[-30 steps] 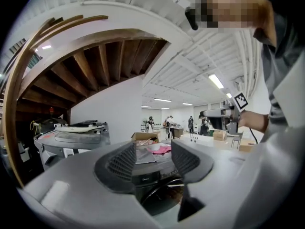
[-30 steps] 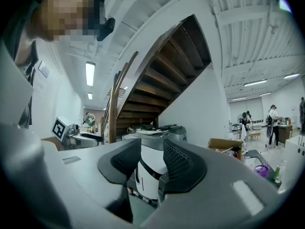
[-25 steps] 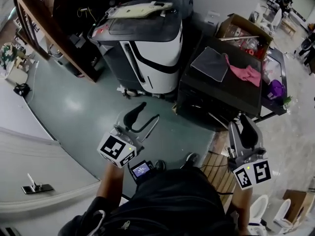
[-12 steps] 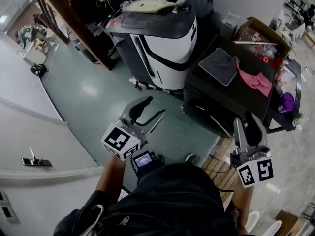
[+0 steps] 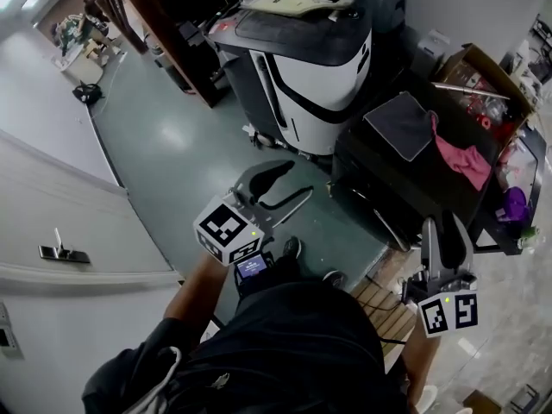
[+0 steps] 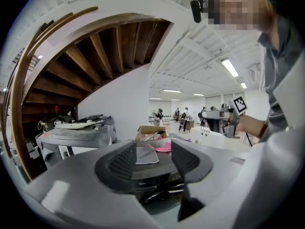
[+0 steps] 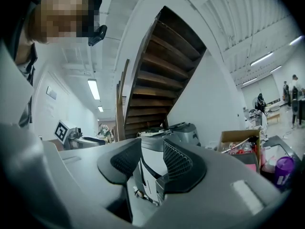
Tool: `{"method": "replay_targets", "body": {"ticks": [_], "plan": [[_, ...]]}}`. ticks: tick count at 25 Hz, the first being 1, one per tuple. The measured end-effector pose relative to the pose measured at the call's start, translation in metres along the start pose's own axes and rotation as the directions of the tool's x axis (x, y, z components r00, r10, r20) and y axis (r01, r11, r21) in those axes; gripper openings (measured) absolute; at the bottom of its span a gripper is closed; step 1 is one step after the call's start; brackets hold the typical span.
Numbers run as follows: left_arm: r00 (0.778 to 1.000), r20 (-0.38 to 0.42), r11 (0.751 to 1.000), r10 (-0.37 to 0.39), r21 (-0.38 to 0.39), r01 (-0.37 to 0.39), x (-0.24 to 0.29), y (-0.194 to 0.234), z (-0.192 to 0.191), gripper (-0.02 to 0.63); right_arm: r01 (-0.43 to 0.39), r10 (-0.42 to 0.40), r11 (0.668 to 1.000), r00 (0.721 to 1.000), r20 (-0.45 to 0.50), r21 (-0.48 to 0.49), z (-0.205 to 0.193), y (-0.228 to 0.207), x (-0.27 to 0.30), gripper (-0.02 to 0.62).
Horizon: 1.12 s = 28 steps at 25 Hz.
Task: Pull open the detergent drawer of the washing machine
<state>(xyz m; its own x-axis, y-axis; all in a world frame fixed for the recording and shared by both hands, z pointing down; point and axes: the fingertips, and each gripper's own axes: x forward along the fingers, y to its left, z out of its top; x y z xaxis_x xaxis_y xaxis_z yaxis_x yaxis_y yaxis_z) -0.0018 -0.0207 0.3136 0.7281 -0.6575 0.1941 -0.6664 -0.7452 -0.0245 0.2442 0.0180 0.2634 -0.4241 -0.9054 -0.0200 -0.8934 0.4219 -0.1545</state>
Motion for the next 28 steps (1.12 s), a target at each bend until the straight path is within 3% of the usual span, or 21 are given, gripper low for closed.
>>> {"method": "replay_targets", "body": {"ticks": [9,21,28], "plan": [[0.993,-0.005,0.989,-0.116,-0.094,0.115,0.059,0.036,-0.024,0.255,0.121,-0.121,0.992,0.992,-0.015,-0.028,0.005,-0.012,0.010,0.143],[0.959,-0.006,0.946,-0.282,-0.171,0.277,0.129,0.111,-0.064,0.255,0.308,-0.313,0.948,0.949,-0.045,-0.081,0.001,-0.003,0.059,0.143],[0.961,0.023,0.954,-0.275,-0.114,0.276,0.150,0.145,-0.080,0.254,0.386,-0.392,0.919,0.917,-0.068,-0.085,-0.021,-0.004,0.082,0.143]]}}
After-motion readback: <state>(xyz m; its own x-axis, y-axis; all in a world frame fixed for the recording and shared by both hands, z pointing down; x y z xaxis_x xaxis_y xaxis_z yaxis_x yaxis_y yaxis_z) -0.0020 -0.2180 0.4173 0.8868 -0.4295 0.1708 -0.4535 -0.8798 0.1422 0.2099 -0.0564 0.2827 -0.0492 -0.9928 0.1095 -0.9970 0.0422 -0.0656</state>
